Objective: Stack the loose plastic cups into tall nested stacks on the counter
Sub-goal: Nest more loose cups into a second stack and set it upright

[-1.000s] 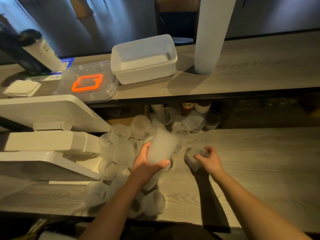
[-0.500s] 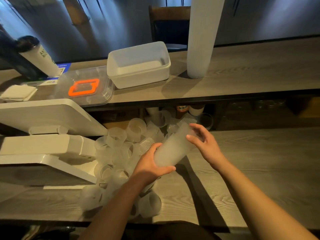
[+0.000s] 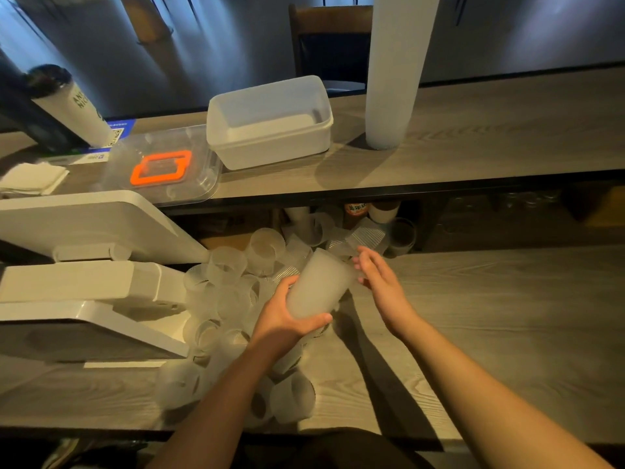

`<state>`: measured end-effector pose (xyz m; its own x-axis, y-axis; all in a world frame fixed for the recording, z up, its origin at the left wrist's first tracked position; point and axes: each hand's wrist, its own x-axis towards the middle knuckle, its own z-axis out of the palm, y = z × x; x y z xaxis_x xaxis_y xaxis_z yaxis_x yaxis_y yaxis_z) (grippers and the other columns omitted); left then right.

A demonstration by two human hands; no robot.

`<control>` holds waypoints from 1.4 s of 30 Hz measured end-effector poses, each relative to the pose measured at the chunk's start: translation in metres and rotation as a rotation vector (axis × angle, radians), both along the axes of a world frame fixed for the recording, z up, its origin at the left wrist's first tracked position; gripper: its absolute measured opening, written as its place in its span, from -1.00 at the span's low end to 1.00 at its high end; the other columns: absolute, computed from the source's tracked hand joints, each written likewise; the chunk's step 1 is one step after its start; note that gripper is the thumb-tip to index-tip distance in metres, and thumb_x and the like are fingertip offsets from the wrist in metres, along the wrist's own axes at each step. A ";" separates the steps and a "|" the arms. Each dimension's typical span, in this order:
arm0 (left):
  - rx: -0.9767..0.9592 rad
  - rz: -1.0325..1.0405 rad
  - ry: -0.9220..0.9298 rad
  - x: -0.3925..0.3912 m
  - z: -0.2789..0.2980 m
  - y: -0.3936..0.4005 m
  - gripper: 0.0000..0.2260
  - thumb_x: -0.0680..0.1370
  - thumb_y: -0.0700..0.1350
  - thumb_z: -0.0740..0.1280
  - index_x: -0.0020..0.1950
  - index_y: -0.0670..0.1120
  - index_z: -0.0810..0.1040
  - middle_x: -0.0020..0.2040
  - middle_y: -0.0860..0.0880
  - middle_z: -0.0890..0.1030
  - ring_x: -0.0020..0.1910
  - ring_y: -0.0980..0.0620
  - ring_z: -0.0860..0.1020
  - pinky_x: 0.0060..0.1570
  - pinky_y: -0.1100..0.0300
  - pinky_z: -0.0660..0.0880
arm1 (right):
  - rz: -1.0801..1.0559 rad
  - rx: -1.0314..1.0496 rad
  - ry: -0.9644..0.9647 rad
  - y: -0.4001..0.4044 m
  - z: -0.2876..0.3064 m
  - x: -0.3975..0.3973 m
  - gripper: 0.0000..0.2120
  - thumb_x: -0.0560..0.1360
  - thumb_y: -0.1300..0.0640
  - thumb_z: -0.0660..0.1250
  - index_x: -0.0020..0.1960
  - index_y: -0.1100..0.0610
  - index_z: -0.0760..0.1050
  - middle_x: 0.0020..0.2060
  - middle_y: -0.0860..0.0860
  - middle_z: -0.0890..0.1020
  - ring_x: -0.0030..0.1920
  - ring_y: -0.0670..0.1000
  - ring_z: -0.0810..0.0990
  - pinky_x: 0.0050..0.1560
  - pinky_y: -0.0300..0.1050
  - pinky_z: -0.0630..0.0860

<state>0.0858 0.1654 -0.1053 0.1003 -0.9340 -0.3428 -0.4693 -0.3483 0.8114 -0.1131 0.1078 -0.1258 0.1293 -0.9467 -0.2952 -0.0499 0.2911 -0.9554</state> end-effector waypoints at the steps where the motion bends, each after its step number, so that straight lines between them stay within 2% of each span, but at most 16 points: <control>1: -0.001 0.019 0.014 0.001 0.000 0.000 -0.21 0.21 0.18 0.59 0.36 0.21 0.32 0.18 0.19 0.47 0.12 0.14 0.52 0.11 0.02 0.58 | -0.099 -0.019 0.016 -0.006 -0.002 -0.002 -0.46 0.56 -0.24 0.26 0.46 -0.03 0.36 0.28 -0.09 0.51 0.33 -0.04 0.47 0.26 -0.18 0.45; 3: -0.006 0.034 0.027 0.002 0.000 -0.001 -0.24 0.25 0.13 0.61 0.35 0.20 0.32 0.17 0.19 0.47 0.11 0.14 0.52 0.08 0.07 0.58 | -0.248 -0.061 0.081 -0.021 -0.010 -0.009 -0.48 0.55 -0.10 0.38 0.44 0.02 0.37 0.22 -0.08 0.53 0.29 -0.01 0.50 0.14 -0.26 0.46; 4: -0.004 0.037 0.030 0.002 0.000 -0.001 -0.25 0.26 0.12 0.62 0.35 0.21 0.32 0.17 0.19 0.47 0.10 0.14 0.52 0.05 0.10 0.58 | -0.277 -0.073 0.123 -0.029 -0.016 -0.014 -0.43 0.52 -0.09 0.42 0.46 0.03 0.35 0.27 -0.04 0.52 0.31 0.00 0.49 0.20 -0.22 0.46; 7: 0.001 0.056 0.064 0.003 0.002 -0.002 -0.27 0.26 0.07 0.61 0.32 0.21 0.31 0.16 0.18 0.46 0.08 0.14 0.52 -0.07 0.23 0.54 | -0.224 -0.046 0.258 -0.054 -0.033 -0.024 -0.16 0.43 -0.16 0.50 0.57 0.01 0.20 0.51 0.02 0.33 0.48 0.05 0.33 0.43 0.07 0.38; 10: 0.021 0.066 0.109 0.005 0.002 -0.003 -0.24 0.23 0.09 0.58 0.35 0.18 0.31 0.17 0.14 0.46 0.08 0.10 0.53 -0.12 0.26 0.54 | -0.126 -0.006 0.395 -0.071 -0.043 -0.026 -0.02 0.38 -0.18 0.54 0.61 0.03 0.08 0.58 0.07 0.20 0.55 0.12 0.21 0.48 0.20 0.30; 16: 0.029 0.091 0.128 0.010 0.004 -0.001 -0.24 0.21 0.09 0.57 0.33 0.19 0.30 0.17 0.15 0.46 0.06 0.13 0.53 -0.25 0.38 0.51 | -0.053 -0.024 0.526 -0.083 -0.055 -0.024 -0.17 0.40 -0.04 0.56 0.54 0.05 0.23 0.47 0.12 0.30 0.44 0.16 0.36 0.39 0.17 0.43; 20: 0.038 0.099 0.112 0.017 0.001 0.001 -0.17 0.14 0.22 0.55 0.35 0.20 0.29 0.18 0.13 0.47 0.07 0.12 0.53 -0.15 0.27 0.55 | -0.113 -0.055 0.424 -0.080 -0.049 -0.025 -0.21 0.40 -0.11 0.54 0.50 0.04 0.27 0.42 0.09 0.39 0.36 0.12 0.45 0.32 0.17 0.51; 22: 0.039 0.094 0.096 0.018 0.000 0.001 -0.15 0.11 0.26 0.52 0.35 0.20 0.29 0.18 0.14 0.46 0.08 0.12 0.53 -0.11 0.21 0.57 | -0.153 -0.073 0.321 -0.074 -0.042 -0.026 -0.27 0.44 -0.07 0.53 0.49 0.05 0.28 0.35 0.03 0.46 0.29 0.01 0.48 0.26 -0.01 0.53; 24: 0.039 0.082 0.099 0.019 0.000 0.001 -0.14 0.11 0.26 0.52 0.36 0.19 0.28 0.18 0.14 0.45 0.09 0.10 0.53 -0.11 0.21 0.56 | -0.178 -0.063 0.209 -0.065 -0.030 -0.024 -0.34 0.49 0.03 0.50 0.48 0.05 0.27 0.19 -0.08 0.51 0.11 -0.15 0.52 0.07 -0.30 0.50; 26: 0.042 0.061 0.105 0.018 -0.001 0.000 -0.14 0.13 0.23 0.54 0.36 0.18 0.27 0.19 0.14 0.43 0.10 0.08 0.52 -0.11 0.24 0.54 | -0.178 -0.051 0.117 -0.056 -0.023 -0.023 -0.40 0.50 0.09 0.48 0.44 0.02 0.29 0.06 -0.14 0.52 -0.04 -0.21 0.57 -0.11 -0.39 0.51; 27: 0.046 0.052 0.102 0.017 -0.001 0.000 -0.16 0.15 0.19 0.55 0.36 0.18 0.27 0.19 0.14 0.42 0.10 0.08 0.51 -0.11 0.25 0.54 | -0.173 -0.054 0.078 -0.051 -0.021 -0.023 -0.43 0.50 0.10 0.48 0.42 0.01 0.31 0.05 -0.13 0.53 -0.04 -0.22 0.60 -0.14 -0.40 0.53; 31: 0.050 0.006 0.058 0.016 -0.007 -0.002 -0.23 0.28 0.06 0.61 0.36 0.20 0.26 0.19 0.15 0.41 0.11 0.09 0.49 -0.04 0.20 0.55 | -0.112 -0.057 -0.043 -0.036 -0.009 -0.023 -0.59 0.55 0.05 0.41 0.36 0.03 0.41 0.14 -0.01 0.59 0.12 -0.06 0.62 -0.05 -0.28 0.58; 34: 0.048 -0.059 -0.015 0.015 -0.011 -0.004 -0.18 0.24 0.13 0.62 0.39 0.16 0.28 0.22 0.09 0.42 0.12 0.09 0.49 0.10 0.03 0.58 | -0.049 -0.071 -0.086 -0.028 0.002 -0.023 -0.62 0.56 0.01 0.36 0.35 0.06 0.44 0.17 0.04 0.60 0.16 0.04 0.62 0.04 -0.17 0.60; 36: 0.033 -0.083 -0.028 0.012 -0.010 -0.004 -0.14 0.19 0.17 0.60 0.41 0.14 0.30 0.21 0.10 0.44 0.12 0.10 0.50 0.10 0.03 0.59 | -0.005 -0.095 -0.065 -0.026 0.008 -0.023 -0.61 0.56 -0.03 0.38 0.35 0.01 0.46 0.18 0.02 0.59 0.18 0.01 0.60 0.10 -0.12 0.60; 38: 0.016 -0.096 -0.033 0.009 -0.010 -0.004 -0.19 0.22 0.13 0.62 0.39 0.15 0.32 0.19 0.13 0.45 0.10 0.11 0.52 0.06 0.03 0.61 | 0.039 -0.125 -0.013 -0.023 0.014 -0.024 -0.60 0.54 -0.08 0.38 0.36 -0.06 0.48 0.18 -0.05 0.58 0.18 -0.10 0.57 0.15 -0.14 0.57; 42: 0.004 -0.128 -0.033 0.007 -0.011 -0.004 -0.23 0.23 0.13 0.63 0.33 0.22 0.31 0.16 0.21 0.44 0.10 0.10 0.53 0.03 0.05 0.62 | 0.112 -0.194 0.108 -0.019 0.024 -0.027 -0.65 0.58 0.02 0.37 0.36 -0.10 0.49 0.21 -0.11 0.54 0.16 -0.23 0.48 0.12 -0.26 0.42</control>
